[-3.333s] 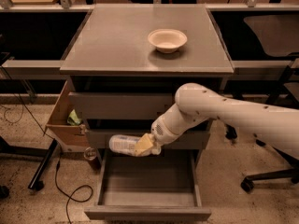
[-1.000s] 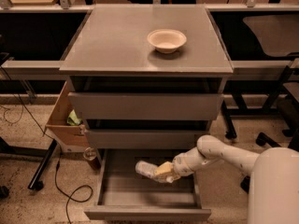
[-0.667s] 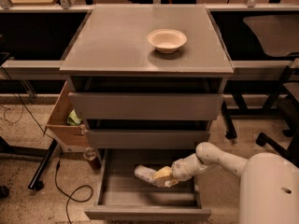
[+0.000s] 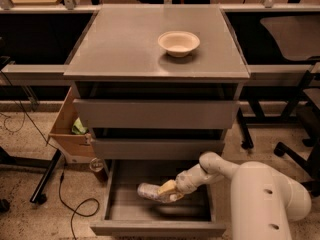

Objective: Place blue plastic bottle into bottom drawer

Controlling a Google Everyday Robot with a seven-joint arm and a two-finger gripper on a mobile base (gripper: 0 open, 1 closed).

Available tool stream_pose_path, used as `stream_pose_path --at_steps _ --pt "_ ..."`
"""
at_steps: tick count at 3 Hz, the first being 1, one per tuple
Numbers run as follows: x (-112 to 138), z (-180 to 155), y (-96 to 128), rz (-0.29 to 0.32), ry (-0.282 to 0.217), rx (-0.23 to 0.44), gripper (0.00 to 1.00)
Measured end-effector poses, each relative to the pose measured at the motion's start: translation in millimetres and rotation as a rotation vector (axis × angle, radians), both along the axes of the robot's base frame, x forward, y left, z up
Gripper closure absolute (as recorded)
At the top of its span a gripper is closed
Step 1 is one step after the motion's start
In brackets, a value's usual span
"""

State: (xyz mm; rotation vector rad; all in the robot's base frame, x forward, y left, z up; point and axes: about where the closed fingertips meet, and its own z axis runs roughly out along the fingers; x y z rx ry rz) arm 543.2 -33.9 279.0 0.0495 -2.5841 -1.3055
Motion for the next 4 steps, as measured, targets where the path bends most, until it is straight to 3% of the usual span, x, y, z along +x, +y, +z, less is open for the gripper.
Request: stream_pose_path --at_steps 2,3,4 --pt "-15 -35 5 0.032 0.103 -0.022 0.13" --pt "-21 -41 3 0.022 0.121 -0.024 0.0" --pt "-21 -41 3 0.022 0.121 -0.024 0.0"
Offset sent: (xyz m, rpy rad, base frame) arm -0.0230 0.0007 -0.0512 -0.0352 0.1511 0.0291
